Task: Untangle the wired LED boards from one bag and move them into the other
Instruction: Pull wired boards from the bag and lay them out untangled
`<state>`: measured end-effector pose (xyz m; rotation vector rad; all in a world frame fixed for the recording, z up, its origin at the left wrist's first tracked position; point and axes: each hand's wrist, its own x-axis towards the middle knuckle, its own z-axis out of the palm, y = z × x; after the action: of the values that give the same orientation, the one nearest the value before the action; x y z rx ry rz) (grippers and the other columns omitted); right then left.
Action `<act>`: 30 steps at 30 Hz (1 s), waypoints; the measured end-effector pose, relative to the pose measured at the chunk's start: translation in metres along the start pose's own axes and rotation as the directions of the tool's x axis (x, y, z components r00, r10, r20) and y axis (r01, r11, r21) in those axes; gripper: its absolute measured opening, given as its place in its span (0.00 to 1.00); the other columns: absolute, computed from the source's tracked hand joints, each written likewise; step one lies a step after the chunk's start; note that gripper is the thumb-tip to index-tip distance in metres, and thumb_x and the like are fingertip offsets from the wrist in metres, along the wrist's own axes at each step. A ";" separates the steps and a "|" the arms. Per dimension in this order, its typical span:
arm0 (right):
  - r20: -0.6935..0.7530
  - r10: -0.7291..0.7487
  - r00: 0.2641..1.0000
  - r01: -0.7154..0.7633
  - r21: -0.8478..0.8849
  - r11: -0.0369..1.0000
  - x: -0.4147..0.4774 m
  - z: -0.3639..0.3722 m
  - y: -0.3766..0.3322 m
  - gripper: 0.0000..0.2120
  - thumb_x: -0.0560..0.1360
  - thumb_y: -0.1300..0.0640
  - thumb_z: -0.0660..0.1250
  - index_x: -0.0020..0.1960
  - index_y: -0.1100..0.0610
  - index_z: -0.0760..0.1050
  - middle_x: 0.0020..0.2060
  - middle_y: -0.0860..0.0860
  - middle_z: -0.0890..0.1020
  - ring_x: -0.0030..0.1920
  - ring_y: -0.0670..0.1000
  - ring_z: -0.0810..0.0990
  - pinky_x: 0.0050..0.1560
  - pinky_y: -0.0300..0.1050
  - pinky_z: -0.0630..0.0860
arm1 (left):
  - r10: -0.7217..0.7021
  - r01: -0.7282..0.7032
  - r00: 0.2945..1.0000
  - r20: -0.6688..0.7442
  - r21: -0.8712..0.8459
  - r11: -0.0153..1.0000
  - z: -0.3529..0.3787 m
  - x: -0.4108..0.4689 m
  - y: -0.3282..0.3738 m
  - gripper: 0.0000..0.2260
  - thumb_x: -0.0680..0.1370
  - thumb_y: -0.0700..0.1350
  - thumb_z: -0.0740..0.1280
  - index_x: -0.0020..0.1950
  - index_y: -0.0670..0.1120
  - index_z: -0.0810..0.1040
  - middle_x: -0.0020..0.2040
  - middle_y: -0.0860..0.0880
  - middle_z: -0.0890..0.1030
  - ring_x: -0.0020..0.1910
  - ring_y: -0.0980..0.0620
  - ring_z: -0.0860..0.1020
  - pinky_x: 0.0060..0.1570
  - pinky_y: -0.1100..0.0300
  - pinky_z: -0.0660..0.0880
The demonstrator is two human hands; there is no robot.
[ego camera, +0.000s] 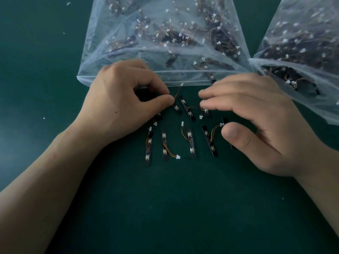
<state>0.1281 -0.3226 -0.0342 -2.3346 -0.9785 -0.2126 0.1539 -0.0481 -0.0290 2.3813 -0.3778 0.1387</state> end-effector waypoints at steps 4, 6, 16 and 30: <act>0.053 -0.022 0.998 0.022 -0.009 1.000 0.001 0.001 -0.005 0.30 0.85 0.38 0.50 0.70 0.57 0.78 0.68 0.47 0.80 0.74 0.53 0.73 0.72 0.62 0.66 | 0.003 -0.003 1.000 0.006 -0.005 1.000 0.000 0.000 -0.001 0.06 0.74 0.54 0.76 0.47 0.55 0.87 0.46 0.56 0.82 0.46 0.57 0.81 0.49 0.59 0.76; 0.078 -0.026 0.997 0.027 -0.023 0.999 0.001 0.003 -0.007 0.31 0.85 0.37 0.49 0.71 0.57 0.77 0.68 0.47 0.80 0.76 0.52 0.71 0.73 0.62 0.65 | 0.007 -0.007 1.000 0.004 -0.005 1.000 0.001 -0.001 -0.001 0.06 0.75 0.54 0.75 0.48 0.54 0.88 0.46 0.56 0.83 0.47 0.56 0.81 0.51 0.55 0.77; 0.117 -0.005 0.993 0.012 -0.053 0.999 0.002 0.003 -0.008 0.34 0.84 0.35 0.47 0.73 0.57 0.75 0.71 0.47 0.77 0.79 0.52 0.66 0.75 0.62 0.61 | 0.004 -0.004 1.000 0.011 -0.053 0.999 0.001 0.000 -0.002 0.04 0.74 0.55 0.78 0.47 0.57 0.88 0.47 0.56 0.83 0.47 0.54 0.81 0.51 0.53 0.78; 0.141 -0.011 0.990 0.017 -0.042 0.999 0.001 0.004 -0.008 0.35 0.84 0.34 0.46 0.73 0.57 0.75 0.71 0.46 0.78 0.79 0.52 0.66 0.75 0.62 0.61 | 0.025 -0.023 0.999 0.042 -0.044 0.999 -0.001 0.001 0.000 0.07 0.73 0.56 0.77 0.47 0.55 0.88 0.47 0.56 0.82 0.48 0.54 0.81 0.55 0.53 0.77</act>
<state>0.1233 -0.3149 -0.0338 -2.4095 -1.0679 -0.0755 0.1546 -0.0471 -0.0282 2.3403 -0.4262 0.0897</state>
